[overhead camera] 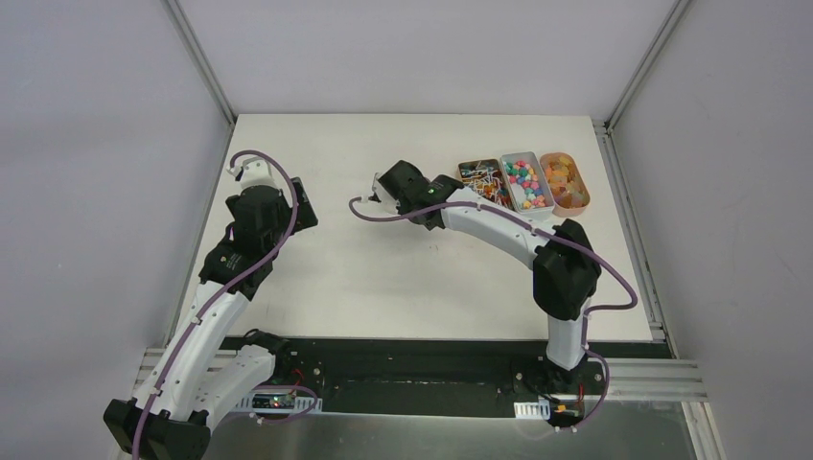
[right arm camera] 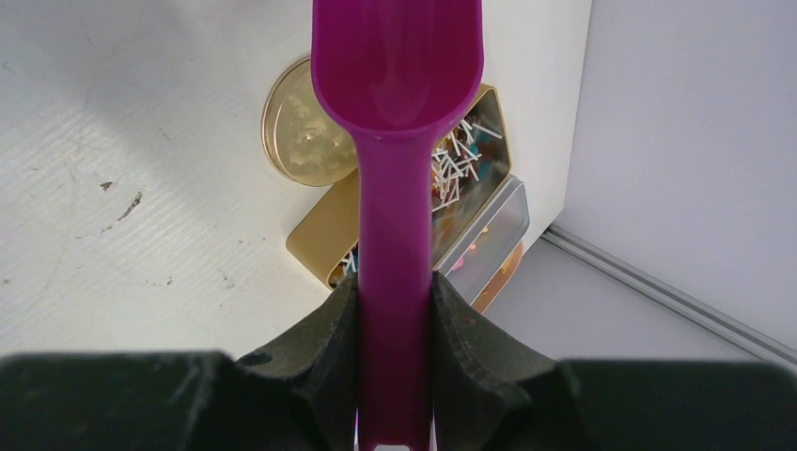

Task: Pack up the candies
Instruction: Place the fake candies in the packing bottle.

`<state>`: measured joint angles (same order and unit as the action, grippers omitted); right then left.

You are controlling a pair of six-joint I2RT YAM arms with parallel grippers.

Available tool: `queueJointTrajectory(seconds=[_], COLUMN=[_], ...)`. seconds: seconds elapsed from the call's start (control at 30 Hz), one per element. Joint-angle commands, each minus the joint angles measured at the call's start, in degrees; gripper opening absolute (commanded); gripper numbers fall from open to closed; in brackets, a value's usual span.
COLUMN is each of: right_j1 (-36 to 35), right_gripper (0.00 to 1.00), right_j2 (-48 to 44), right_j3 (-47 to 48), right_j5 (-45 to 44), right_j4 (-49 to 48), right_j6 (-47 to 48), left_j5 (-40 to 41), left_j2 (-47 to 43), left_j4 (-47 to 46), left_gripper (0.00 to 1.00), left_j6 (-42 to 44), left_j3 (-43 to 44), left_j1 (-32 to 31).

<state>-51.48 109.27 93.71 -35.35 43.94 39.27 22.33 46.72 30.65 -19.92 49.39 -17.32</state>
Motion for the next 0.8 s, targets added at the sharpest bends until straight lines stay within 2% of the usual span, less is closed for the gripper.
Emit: queueJointTrajectory(seconds=[0.0,0.47,0.77], right_j1=[-0.5,2.3,12.47], right_gripper=[0.0,0.0,0.0], right_j2=[-0.38,-9.13,-14.1], right_j3=[3.48,0.17,-0.92], right_j5=[-3.24,1.94,12.41], right_j4=[0.09,0.75,5.93], right_j6=[1.14,-3.7,-12.96], left_j5=[1.12,0.84,0.03], left_j2=[-0.77,-0.83,-0.43], left_j4=[-0.71,-0.67,-0.87], left_gripper=[0.99,0.99,0.99], left_j6=[-0.24,-0.74,-1.18], left_j3=[2.4,2.28,2.29], left_j1=[-0.61,-0.61,-0.61])
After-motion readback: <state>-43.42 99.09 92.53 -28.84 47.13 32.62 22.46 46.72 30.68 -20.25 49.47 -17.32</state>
